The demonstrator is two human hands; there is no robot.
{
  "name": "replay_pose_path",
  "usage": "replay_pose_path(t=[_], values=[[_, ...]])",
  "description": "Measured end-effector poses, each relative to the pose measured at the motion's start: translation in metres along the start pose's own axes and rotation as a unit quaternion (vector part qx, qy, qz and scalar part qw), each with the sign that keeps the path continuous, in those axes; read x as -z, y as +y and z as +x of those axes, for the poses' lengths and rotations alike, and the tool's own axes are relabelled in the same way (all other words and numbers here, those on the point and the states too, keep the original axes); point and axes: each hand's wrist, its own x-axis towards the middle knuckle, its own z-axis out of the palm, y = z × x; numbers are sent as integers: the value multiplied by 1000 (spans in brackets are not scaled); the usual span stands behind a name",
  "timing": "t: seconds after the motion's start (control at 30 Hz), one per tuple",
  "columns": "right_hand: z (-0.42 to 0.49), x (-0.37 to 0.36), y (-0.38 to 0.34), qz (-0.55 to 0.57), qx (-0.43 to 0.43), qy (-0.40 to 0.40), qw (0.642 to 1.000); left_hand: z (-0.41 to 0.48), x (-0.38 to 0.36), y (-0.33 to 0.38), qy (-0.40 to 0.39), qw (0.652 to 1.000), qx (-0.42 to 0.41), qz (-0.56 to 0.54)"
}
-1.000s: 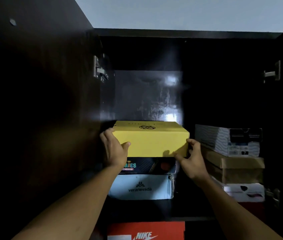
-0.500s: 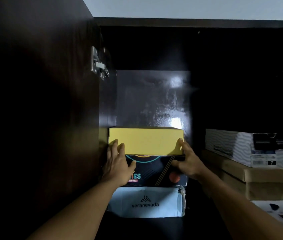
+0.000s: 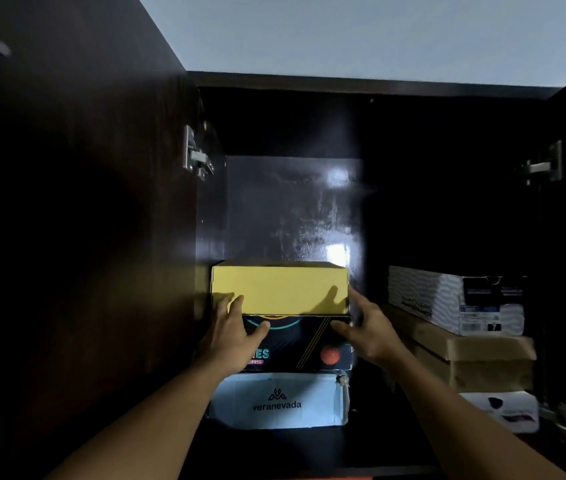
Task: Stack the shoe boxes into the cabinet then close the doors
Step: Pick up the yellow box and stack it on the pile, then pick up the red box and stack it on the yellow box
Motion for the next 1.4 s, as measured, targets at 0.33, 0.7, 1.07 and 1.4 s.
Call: replay_pose_path(t=[0.33, 0.7, 1.07, 1.4], values=[[-192, 69, -60, 40, -142, 34, 989, -153, 0, 84, -121, 989, -2, -90], [-448, 141, -18, -34, -341, 107, 933, -353, -56, 184, -296, 938, -45, -174], [-603, 233, 35, -107, -519, 215, 821, -468, -144, 277, -459, 850, -143, -216], [-702, 260, 115, -83, -612, 261, 742, -538, -258, 331, -566, 770, -198, -217]])
